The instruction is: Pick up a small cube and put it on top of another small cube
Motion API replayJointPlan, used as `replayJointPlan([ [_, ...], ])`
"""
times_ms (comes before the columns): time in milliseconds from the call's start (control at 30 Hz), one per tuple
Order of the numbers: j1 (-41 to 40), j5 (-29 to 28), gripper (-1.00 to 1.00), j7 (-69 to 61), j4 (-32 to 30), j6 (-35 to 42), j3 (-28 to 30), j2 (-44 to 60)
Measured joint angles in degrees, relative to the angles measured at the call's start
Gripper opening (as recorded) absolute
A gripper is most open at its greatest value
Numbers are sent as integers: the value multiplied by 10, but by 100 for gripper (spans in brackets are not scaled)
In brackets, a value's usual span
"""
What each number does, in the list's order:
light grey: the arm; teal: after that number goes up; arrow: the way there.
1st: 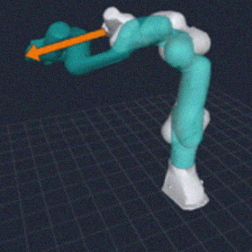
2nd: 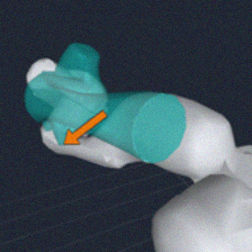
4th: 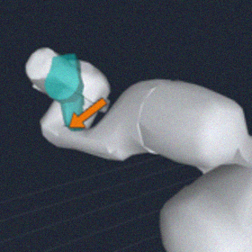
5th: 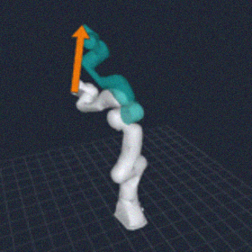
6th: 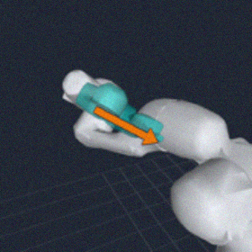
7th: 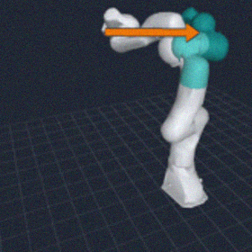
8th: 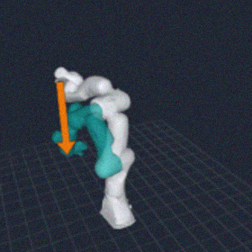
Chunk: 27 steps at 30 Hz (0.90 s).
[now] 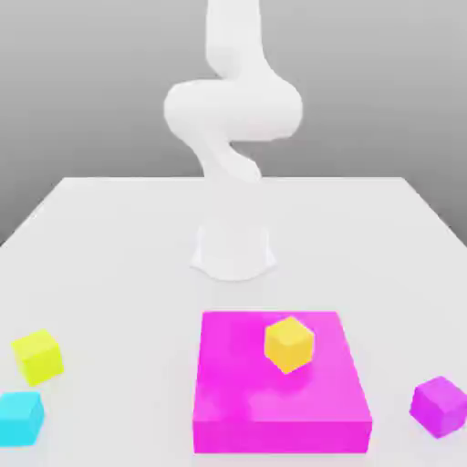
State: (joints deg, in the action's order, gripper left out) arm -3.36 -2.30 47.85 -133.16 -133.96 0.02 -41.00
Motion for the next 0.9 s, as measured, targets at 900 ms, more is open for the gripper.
replayJointPlan([
  [900,-283,74,0,-16,-143,-247,107,518],
])
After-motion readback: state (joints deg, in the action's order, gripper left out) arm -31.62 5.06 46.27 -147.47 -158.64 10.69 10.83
